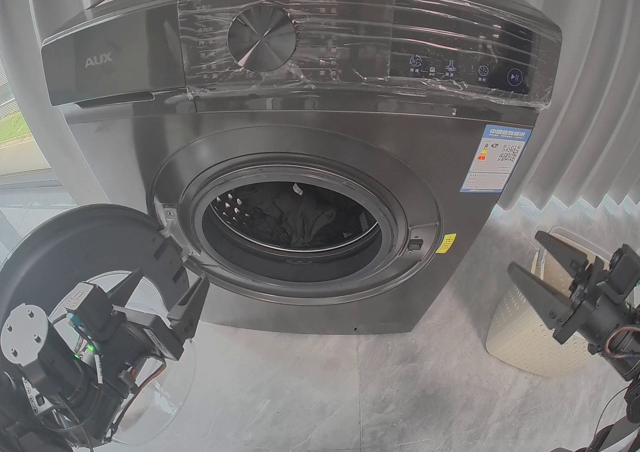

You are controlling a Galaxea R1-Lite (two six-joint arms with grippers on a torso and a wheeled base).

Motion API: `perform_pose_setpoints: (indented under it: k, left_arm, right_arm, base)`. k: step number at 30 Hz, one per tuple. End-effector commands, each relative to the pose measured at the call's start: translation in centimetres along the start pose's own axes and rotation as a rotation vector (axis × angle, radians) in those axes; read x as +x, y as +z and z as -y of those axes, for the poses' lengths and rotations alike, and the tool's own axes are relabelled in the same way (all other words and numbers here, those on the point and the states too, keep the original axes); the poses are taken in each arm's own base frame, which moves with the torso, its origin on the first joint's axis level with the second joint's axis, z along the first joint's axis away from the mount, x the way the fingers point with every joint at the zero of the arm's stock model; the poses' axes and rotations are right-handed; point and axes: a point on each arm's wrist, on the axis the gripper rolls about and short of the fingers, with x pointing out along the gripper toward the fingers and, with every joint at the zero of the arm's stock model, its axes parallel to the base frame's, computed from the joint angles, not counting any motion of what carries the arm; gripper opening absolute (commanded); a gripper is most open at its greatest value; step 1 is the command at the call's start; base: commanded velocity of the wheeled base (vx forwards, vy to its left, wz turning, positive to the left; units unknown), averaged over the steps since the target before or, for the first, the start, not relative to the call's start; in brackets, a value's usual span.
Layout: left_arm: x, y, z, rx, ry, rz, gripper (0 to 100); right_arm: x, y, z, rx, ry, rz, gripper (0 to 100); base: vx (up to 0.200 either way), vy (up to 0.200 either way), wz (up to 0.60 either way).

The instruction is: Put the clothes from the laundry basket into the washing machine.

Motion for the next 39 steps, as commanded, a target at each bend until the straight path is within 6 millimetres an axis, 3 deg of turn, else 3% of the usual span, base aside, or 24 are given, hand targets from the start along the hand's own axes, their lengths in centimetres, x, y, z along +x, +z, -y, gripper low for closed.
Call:
perform_pose_setpoints:
  k: [1,5,11,21,32,39]
  left_arm:
    - [-1.6,1.5,-0.7,-0.017,-0.006,0.06,100]
    - [-3.3,2.0,-1.5,0.012,-0.004,0.029,100]
    - [-6.0,1.1,-3.4,0.078,0.031,-0.117,100]
    - [-8.6,1.4,-5.3,0.067,0.078,-0.107,100]
    - [-11.4,1.1,-6.6,0.053,0.029,-0.078,100]
    - [-13.0,0.9,-7.3,0.094,0.058,-0.029,100]
  right_arm:
    - [-1.8,1.5,0.6,-0.033,-0.066,0.087,100]
    - [-2.6,1.8,1.2,-0.052,-0.124,0.09,100]
    - [-5.0,1.2,1.0,-0.099,-0.178,-0.031,100]
    - [-8.0,1.9,1.0,-0.166,-0.292,0.0,100]
    - [-11.8,1.1,-0.4,-0.199,-0.334,-0.005,100]
    - [-13.3,0.8,-1.1,-0.238,-0.381,0.034,100]
  base:
    - [0.0,0.0,0.0]
    - [0.0,0.0,0.0]
    - [-0.2,0.0,0.0]
    - [0.0,0.0,0.0]
    - [0.0,0.0,0.0]
    - [-0.171,0.0,0.0]
